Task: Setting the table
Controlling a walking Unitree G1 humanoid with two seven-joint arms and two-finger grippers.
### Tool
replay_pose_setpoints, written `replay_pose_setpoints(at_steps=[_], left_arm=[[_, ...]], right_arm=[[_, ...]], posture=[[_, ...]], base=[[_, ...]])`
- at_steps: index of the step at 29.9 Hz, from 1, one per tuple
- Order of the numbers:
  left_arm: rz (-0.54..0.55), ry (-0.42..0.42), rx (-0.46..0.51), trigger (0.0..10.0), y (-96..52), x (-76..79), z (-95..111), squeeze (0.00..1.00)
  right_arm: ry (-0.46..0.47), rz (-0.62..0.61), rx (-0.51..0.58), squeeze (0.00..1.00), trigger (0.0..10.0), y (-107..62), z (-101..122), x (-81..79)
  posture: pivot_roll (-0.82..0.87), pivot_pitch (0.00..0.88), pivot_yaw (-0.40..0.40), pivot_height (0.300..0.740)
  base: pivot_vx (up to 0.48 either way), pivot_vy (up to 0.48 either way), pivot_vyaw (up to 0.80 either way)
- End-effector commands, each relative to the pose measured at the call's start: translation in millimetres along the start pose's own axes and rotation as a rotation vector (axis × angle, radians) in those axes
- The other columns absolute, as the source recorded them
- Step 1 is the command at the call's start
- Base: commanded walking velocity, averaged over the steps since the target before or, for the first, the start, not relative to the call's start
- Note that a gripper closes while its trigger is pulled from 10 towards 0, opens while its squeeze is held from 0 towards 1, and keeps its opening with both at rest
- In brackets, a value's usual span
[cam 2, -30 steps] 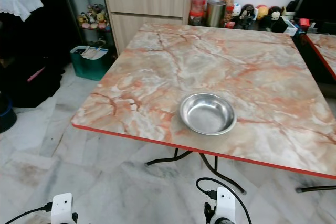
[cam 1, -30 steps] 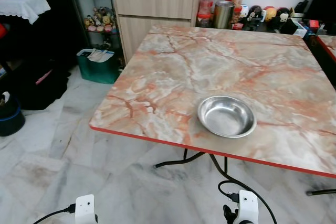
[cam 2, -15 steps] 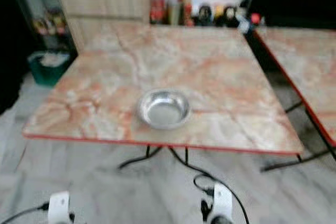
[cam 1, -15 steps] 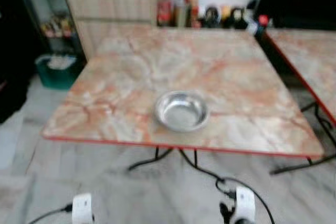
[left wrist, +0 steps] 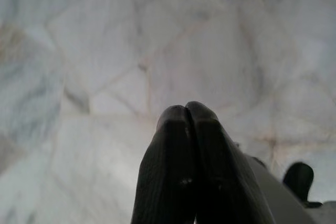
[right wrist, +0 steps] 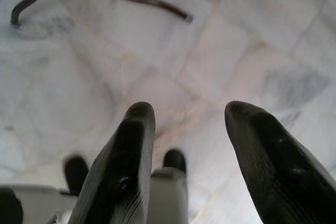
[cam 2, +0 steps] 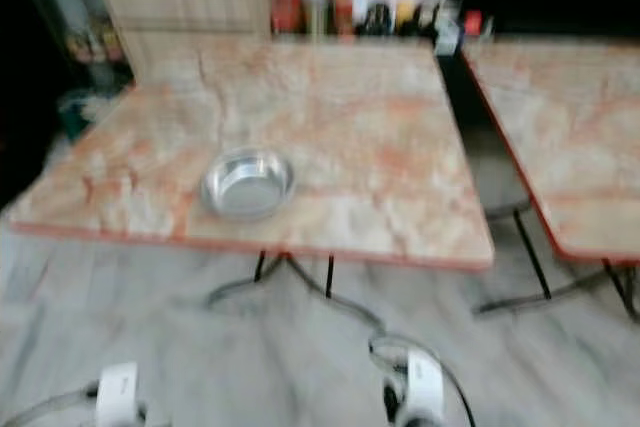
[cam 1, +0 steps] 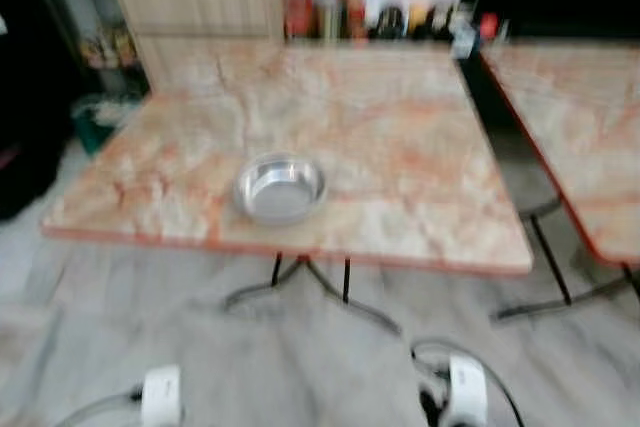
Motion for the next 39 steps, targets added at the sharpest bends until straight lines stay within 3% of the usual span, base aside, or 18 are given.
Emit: replay_pose_setpoints(at_steps=[1, 13, 39], left_arm=[[0.033, 0.017, -0.013, 10.0, -0.6, -12.3, -2.4, 0.00], [0.031, 0.020, -0.020, 10.0, -1.3, -11.8, -5.3, 0.00], [0.022, 0.032, -0.027, 10.0, -1.8, -9.7, -7.5, 0.00]], right_arm=[[0.019, 0.020, 0.022, 0.00, 10.0, 2.6, 8.5, -9.5], [-0.042, 0.033, 0.011, 0.00, 10.0, 2.1, 5.8, -10.1], [-0.011, 0.022, 0.006, 0.00, 10.0, 2.1, 4.9, -9.7]], posture=[[-0.01, 0.043, 0.014, 0.740], [0.00, 0.045, 0.007, 0.740], [0.00, 0.046, 0.005, 0.740]], base=[[0.000, -0.405, 0.00], [0.000, -0.413, 0.00], [0.000, -0.351, 0.00]])
Point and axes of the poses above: a point about 5 cm out from each wrist's last joint towards the gripper, its own y axis pointing out of the wrist towards the gripper, its own z axis along the axis of the wrist's last joint, x = y × z, the point moved 1 cm from there along y, pointing out of the wrist towards the gripper, and after that the axes turned 4 degrees about -y, right-handed, at the moved point
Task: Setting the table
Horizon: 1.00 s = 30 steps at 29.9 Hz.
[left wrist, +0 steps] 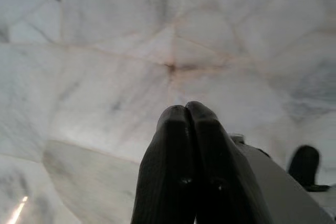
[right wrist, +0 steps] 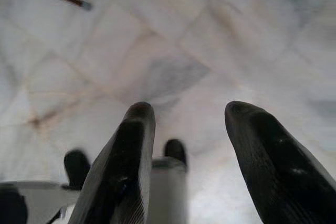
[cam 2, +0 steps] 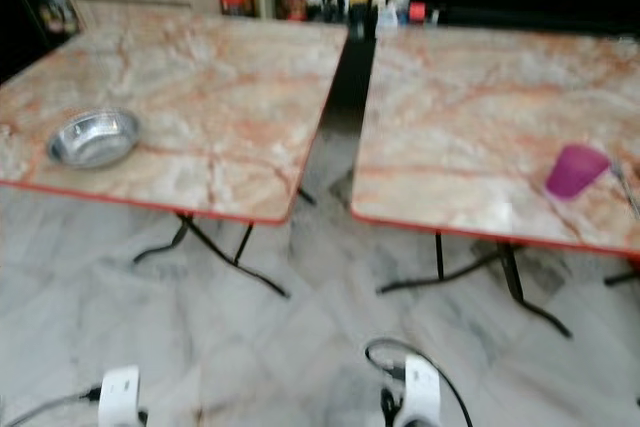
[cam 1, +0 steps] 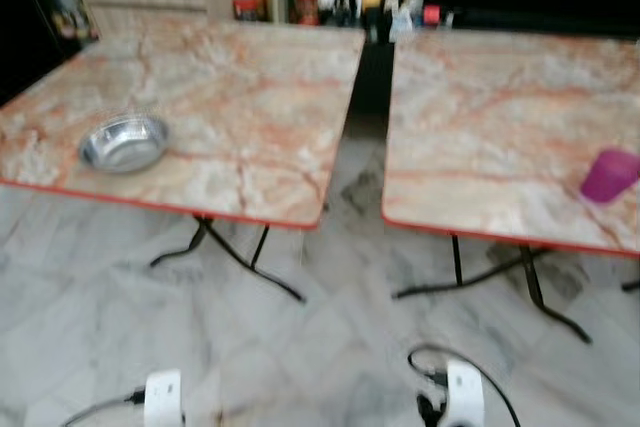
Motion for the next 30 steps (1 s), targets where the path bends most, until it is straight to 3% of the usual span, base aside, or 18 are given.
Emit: replay_pose_setpoints(at_steps=[1, 18, 30], left_arm=[[0.013, 0.021, -0.010, 10.0, -0.4, -6.1, -2.2, 0.00], [0.007, 0.021, -0.018, 10.0, -1.3, -6.3, -5.6, 0.00], [-0.002, -0.005, -0.007, 10.0, -1.0, -6.4, -3.5, 0.00]], right_arm=[[-0.005, 0.011, 0.006, 0.00, 10.0, 1.1, 3.1, -5.0], [-0.008, 0.010, 0.002, 0.00, 10.0, 0.7, 1.3, -4.1], [0.017, 0.012, -0.007, 0.00, 10.0, 0.4, -0.8, -4.5]], posture=[[0.00, 0.042, 0.005, 0.740], [0.00, 0.018, -0.001, 0.740], [0.00, 0.001, -0.004, 0.740]], base=[[0.000, -0.480, 0.00], [0.000, -0.480, 0.00], [0.000, 0.000, -0.13]])
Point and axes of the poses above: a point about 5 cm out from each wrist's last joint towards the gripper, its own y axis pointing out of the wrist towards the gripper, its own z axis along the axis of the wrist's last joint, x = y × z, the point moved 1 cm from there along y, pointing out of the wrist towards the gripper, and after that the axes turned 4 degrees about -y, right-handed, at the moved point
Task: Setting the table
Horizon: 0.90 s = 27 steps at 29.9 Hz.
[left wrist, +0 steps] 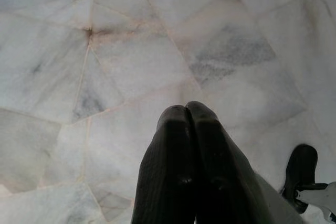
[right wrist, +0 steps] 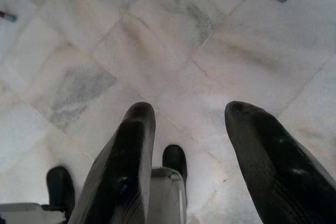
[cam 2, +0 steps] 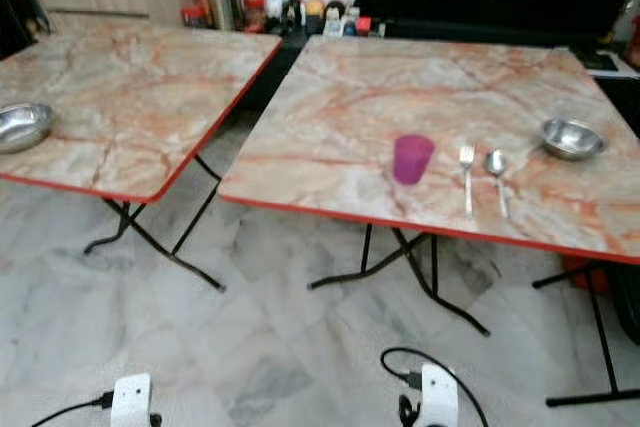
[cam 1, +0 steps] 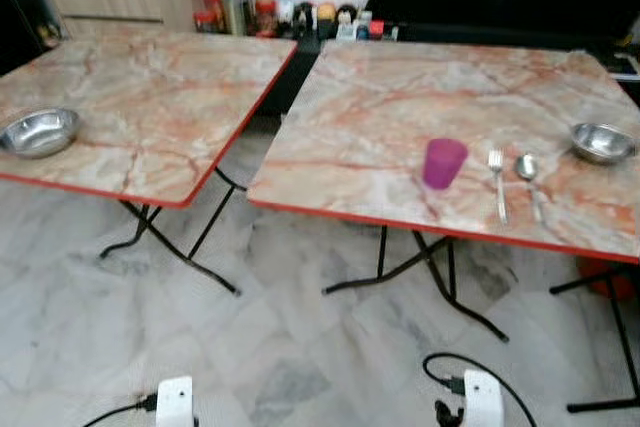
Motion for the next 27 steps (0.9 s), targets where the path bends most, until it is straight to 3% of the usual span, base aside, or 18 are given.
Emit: replay_pose_setpoints(at_steps=[1, 14, 19, 27], left_arm=[[0.013, 0.006, -0.002, 10.0, 0.0, -6.5, 0.6, 0.00], [0.013, -0.005, -0.001, 10.0, 0.5, -4.7, 1.8, 0.00], [0.010, -0.004, -0.013, 10.0, -0.2, -3.0, -1.9, 0.00], [0.007, 0.011, -0.015, 10.0, 0.1, -3.2, -1.1, 0.00]], right_arm=[[0.008, 0.018, -0.015, 0.00, 10.0, 0.2, -3.1, -6.6], [-0.004, 0.011, -0.011, 0.00, 10.0, 0.3, -2.0, -5.4], [-0.022, 0.001, -0.003, 0.00, 10.0, 0.3, -0.8, -4.2], [-0.008, 0.011, -0.003, 0.00, 10.0, 0.5, -0.4, -5.9]], posture=[[0.00, 0.000, -0.004, 0.740], [0.00, 0.019, -0.010, 0.740], [-0.01, 0.029, -0.008, 0.740], [-0.01, 0.033, -0.003, 0.740]], base=[[0.000, 0.000, -0.80], [0.263, 0.000, -0.06], [0.300, 0.000, -0.78], [0.302, 0.000, 0.00]])
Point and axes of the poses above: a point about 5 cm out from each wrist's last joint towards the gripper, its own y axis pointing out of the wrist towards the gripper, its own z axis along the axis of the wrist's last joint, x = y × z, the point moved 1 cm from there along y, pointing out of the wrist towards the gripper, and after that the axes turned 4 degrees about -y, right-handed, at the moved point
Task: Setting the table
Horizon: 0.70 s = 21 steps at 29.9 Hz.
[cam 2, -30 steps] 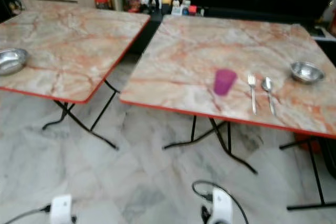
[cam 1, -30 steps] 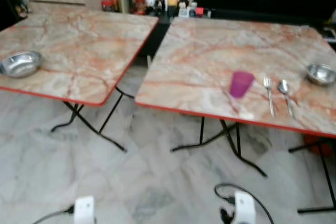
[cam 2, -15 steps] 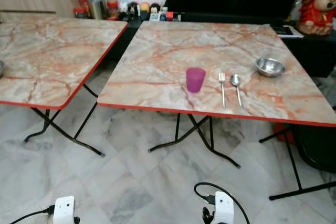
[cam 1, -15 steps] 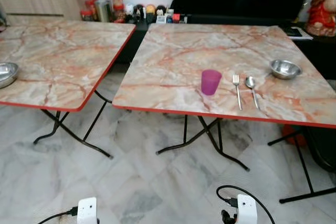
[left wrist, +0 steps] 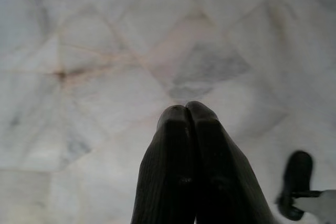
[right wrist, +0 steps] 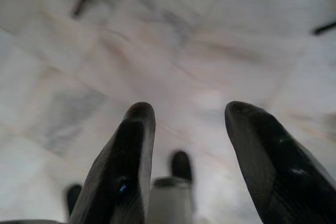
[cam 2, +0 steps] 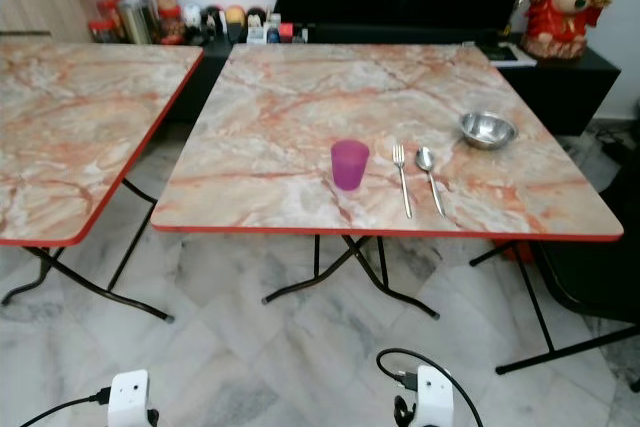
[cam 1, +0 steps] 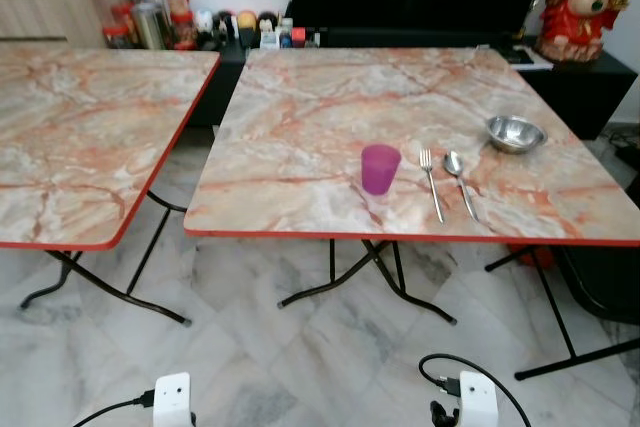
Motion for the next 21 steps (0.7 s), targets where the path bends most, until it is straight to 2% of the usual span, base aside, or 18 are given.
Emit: replay_pose_setpoints(at_steps=[1, 21], left_arm=[[-0.011, 0.005, -0.004, 10.0, 0.7, 4.4, 1.7, 0.00], [-0.018, 0.002, -0.005, 10.0, 1.0, 7.0, 2.5, 0.00]], right_arm=[[0.000, -0.016, -0.005, 0.00, 10.0, -1.0, -1.6, 6.6], [-0.006, -0.018, -0.006, 0.00, 10.0, -0.6, 0.0, 7.0]], posture=[[-0.01, 0.033, -0.003, 0.740], [-0.01, 0.038, -0.005, 0.740]], base=[[0.304, 0.000, 0.00], [0.319, 0.000, 0.00]])
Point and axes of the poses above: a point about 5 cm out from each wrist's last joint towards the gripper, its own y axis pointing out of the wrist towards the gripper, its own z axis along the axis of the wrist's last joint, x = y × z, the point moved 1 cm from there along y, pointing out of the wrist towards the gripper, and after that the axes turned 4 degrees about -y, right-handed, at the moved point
